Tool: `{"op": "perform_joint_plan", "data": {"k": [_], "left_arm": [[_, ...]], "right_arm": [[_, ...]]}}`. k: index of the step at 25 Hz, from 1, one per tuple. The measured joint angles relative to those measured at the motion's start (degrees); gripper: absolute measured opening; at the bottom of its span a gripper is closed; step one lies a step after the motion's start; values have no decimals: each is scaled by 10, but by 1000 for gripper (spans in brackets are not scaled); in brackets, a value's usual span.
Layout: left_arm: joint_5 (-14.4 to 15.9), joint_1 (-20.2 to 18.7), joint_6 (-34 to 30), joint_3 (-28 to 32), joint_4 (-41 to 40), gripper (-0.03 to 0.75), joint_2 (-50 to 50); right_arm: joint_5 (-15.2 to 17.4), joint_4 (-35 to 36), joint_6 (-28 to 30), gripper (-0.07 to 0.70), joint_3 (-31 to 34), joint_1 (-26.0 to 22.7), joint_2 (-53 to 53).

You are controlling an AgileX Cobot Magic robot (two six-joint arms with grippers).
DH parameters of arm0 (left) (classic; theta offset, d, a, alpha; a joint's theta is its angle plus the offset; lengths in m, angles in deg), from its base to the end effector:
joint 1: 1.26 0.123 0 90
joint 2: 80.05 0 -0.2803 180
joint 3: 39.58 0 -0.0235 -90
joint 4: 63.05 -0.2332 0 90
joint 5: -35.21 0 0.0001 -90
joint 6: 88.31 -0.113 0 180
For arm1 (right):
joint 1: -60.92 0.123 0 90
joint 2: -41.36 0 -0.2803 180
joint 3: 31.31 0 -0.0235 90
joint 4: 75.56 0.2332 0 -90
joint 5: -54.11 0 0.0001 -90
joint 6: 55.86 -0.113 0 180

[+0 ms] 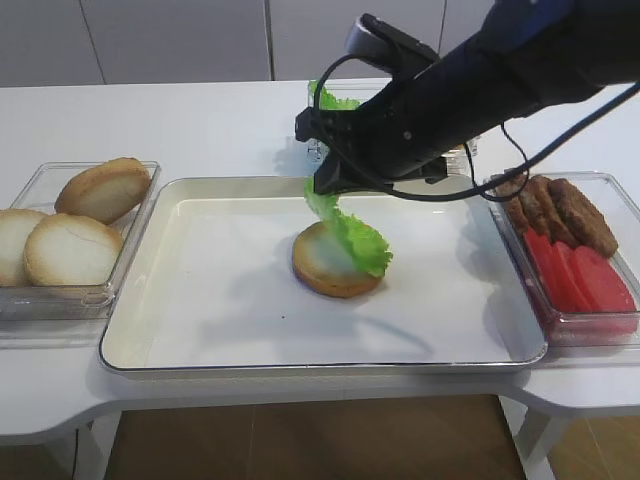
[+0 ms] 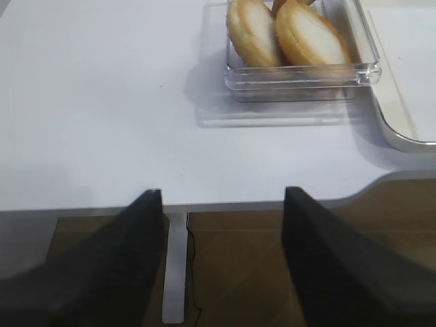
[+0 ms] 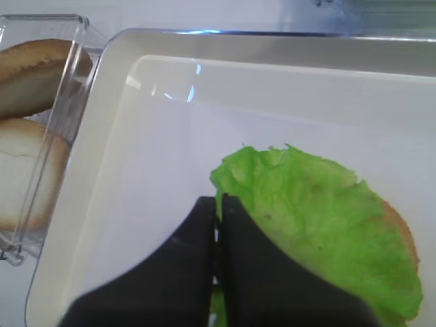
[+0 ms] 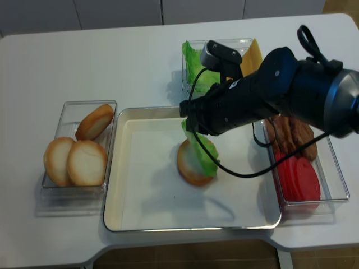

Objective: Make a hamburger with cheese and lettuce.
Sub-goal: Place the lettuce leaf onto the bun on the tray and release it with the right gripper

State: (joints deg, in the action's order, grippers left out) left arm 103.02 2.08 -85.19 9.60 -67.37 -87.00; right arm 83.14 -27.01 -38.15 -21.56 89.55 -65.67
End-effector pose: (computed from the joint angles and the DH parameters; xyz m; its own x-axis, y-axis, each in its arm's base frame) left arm -0.0046 0.0076 0.2435 -0.5534 -0.0582 -0.8309 -0.1303 0.9913 0.0173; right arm 0.3074 0.2147 0.2300 -0.8731 0.0052 -0.4875 -0.3006 0.7815 0.5468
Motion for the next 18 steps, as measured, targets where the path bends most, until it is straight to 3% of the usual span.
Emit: {"op": "perform_joint_plan", "data": {"k": [10, 18], "left_arm": [[0, 0, 0, 0, 0, 416, 0], [0, 0, 0, 0, 0, 416, 0]], "right_arm": [[15, 29, 25, 45, 0, 0, -19], [13, 31, 27, 240, 0, 0, -19]]}}
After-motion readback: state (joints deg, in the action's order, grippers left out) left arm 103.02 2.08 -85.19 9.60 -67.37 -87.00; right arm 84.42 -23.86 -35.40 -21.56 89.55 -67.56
